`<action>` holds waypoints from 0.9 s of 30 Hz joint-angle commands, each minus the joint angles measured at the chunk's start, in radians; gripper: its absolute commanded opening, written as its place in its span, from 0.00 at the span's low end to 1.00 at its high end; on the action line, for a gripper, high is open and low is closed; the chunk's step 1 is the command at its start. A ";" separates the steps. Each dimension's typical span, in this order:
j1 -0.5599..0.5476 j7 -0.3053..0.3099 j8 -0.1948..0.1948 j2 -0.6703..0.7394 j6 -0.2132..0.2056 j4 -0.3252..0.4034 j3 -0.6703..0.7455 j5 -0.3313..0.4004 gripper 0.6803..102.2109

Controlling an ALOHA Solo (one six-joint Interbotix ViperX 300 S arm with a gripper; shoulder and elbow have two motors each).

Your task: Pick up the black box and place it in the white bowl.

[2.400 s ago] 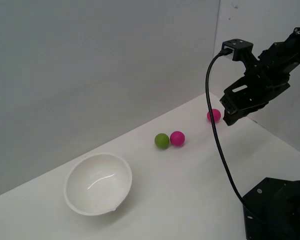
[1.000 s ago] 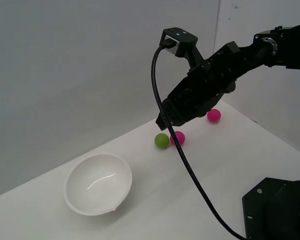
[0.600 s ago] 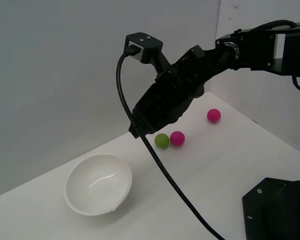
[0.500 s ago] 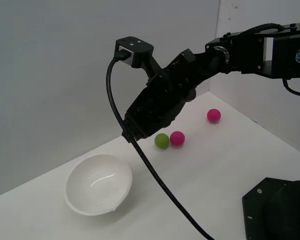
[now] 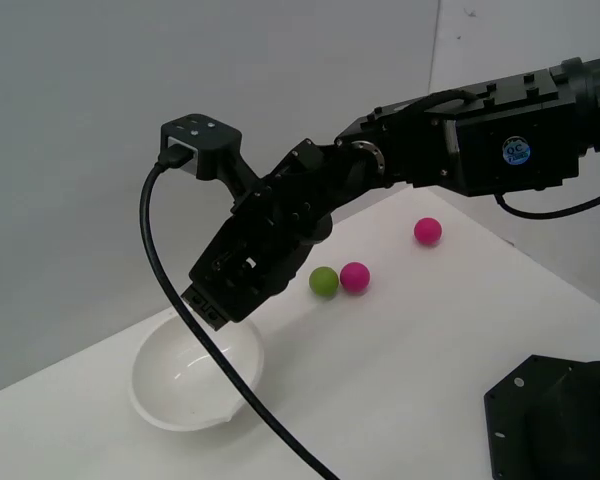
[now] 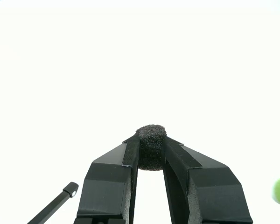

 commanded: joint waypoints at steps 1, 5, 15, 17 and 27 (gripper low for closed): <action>-0.021 -0.015 -0.011 -0.002 -0.021 -0.032 0.006 -0.035 0.02; -0.028 -0.040 -0.011 -0.032 -0.025 -0.032 -0.021 -0.035 0.02; -0.032 -0.055 -0.011 -0.055 -0.029 -0.031 -0.048 -0.034 0.30; -0.032 -0.055 -0.011 -0.064 -0.031 -0.031 -0.055 -0.034 0.42; -0.035 -0.067 -0.011 -0.081 -0.037 -0.029 -0.072 -0.032 0.98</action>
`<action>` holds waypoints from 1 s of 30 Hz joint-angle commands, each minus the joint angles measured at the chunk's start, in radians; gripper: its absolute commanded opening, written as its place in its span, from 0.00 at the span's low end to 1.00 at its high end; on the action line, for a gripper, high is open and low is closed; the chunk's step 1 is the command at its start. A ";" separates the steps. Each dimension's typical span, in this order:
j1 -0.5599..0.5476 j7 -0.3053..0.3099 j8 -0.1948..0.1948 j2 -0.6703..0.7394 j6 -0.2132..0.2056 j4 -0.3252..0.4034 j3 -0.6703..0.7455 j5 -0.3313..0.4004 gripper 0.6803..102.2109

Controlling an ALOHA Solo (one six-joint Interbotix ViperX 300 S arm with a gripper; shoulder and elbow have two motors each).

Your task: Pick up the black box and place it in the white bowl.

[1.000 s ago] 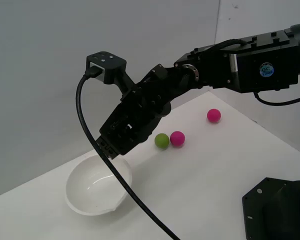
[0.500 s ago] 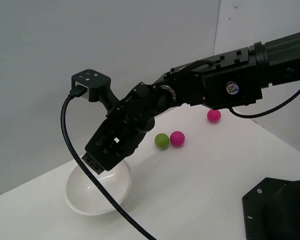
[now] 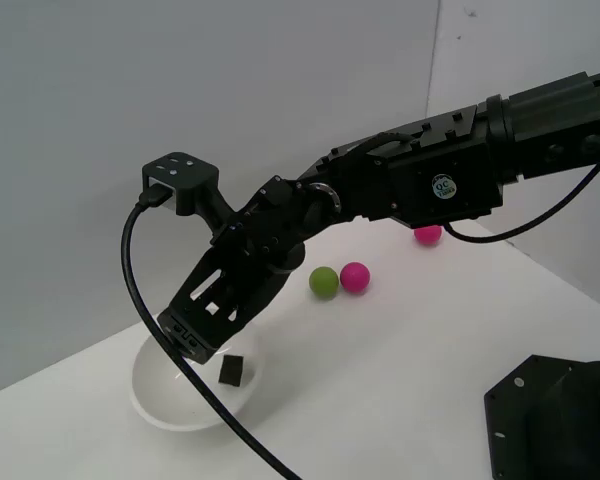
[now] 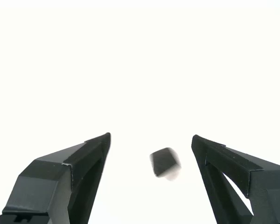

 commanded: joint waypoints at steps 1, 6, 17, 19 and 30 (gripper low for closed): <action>-0.012 -0.006 -0.011 0.023 -0.021 -0.018 0.031 -0.023 0.98; -0.011 -0.006 -0.011 0.025 -0.020 -0.014 0.034 -0.017 0.98; -0.006 -0.006 -0.005 0.058 -0.015 0.021 0.067 0.015 0.97; 0.003 -0.006 -0.005 0.069 -0.014 0.028 0.080 0.020 0.97; 0.057 -0.006 -0.003 0.141 -0.008 0.086 0.149 0.080 0.59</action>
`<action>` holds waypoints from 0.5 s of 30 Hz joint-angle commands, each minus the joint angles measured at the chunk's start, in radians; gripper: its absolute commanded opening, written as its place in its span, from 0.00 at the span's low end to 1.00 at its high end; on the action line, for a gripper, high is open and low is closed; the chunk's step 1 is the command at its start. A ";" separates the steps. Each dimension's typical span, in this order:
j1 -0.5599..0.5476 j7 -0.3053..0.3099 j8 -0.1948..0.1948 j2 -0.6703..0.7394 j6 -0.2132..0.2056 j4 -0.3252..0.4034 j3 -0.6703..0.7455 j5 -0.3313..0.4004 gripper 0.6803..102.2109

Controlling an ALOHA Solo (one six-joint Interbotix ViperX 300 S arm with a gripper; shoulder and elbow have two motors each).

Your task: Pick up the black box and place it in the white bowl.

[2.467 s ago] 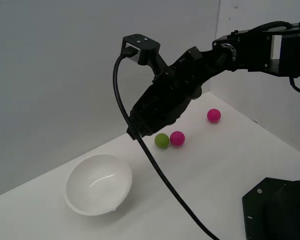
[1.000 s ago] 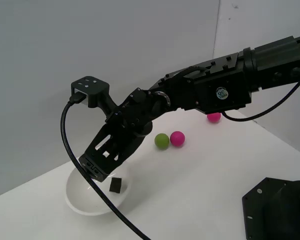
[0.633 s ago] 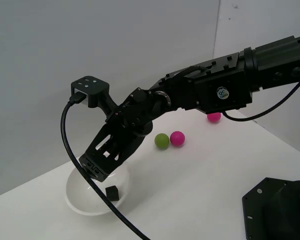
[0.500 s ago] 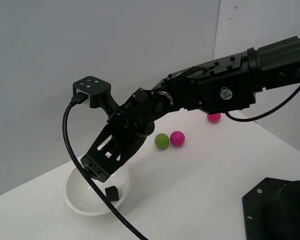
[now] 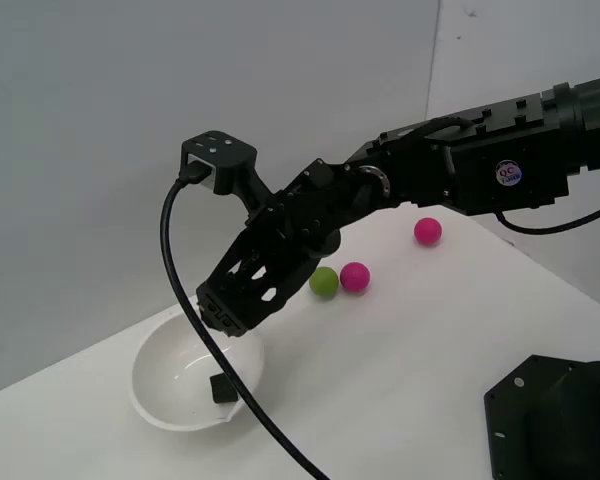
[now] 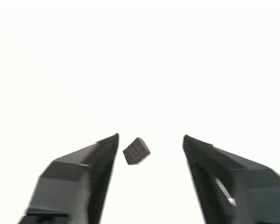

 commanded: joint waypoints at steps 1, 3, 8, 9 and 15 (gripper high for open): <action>0.012 -0.005 -0.014 0.048 -0.006 0.021 0.057 0.020 0.54; 0.032 -0.006 -0.012 0.072 -0.002 0.046 0.083 0.043 0.49; 0.110 -0.011 -0.012 0.169 0.015 0.117 0.178 0.117 0.38; 0.132 -0.011 -0.009 0.192 0.017 0.132 0.201 0.132 0.38; 0.255 -0.011 0.026 0.331 0.020 0.215 0.341 0.216 0.38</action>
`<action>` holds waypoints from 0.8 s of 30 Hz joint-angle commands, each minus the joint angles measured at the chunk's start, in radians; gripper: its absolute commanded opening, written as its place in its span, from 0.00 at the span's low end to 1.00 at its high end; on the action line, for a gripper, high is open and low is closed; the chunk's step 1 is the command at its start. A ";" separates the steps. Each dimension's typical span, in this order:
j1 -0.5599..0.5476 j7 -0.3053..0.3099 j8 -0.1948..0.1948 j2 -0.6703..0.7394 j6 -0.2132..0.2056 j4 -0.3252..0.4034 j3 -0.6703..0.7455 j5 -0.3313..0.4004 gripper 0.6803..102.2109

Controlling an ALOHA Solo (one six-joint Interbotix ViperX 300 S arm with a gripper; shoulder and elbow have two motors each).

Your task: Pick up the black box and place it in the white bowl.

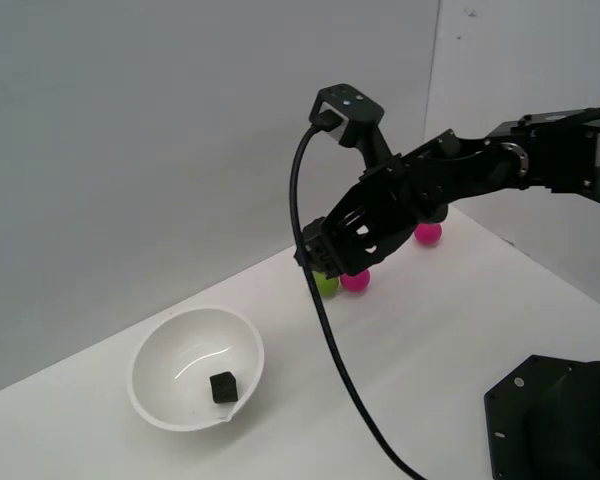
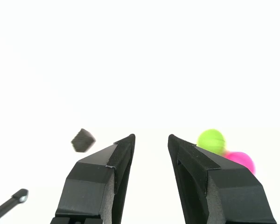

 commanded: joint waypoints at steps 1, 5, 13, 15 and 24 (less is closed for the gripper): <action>0.034 0.005 -0.002 0.066 -0.003 0.026 0.072 0.025 0.38; 0.089 0.006 0.002 0.141 0.000 0.074 0.147 0.071 0.38; 0.176 0.025 0.008 0.284 0.017 0.155 0.288 0.152 0.38; 0.199 0.040 0.008 0.314 0.032 0.164 0.319 0.160 0.38; 0.325 0.098 0.009 0.445 0.115 0.179 0.449 0.176 0.42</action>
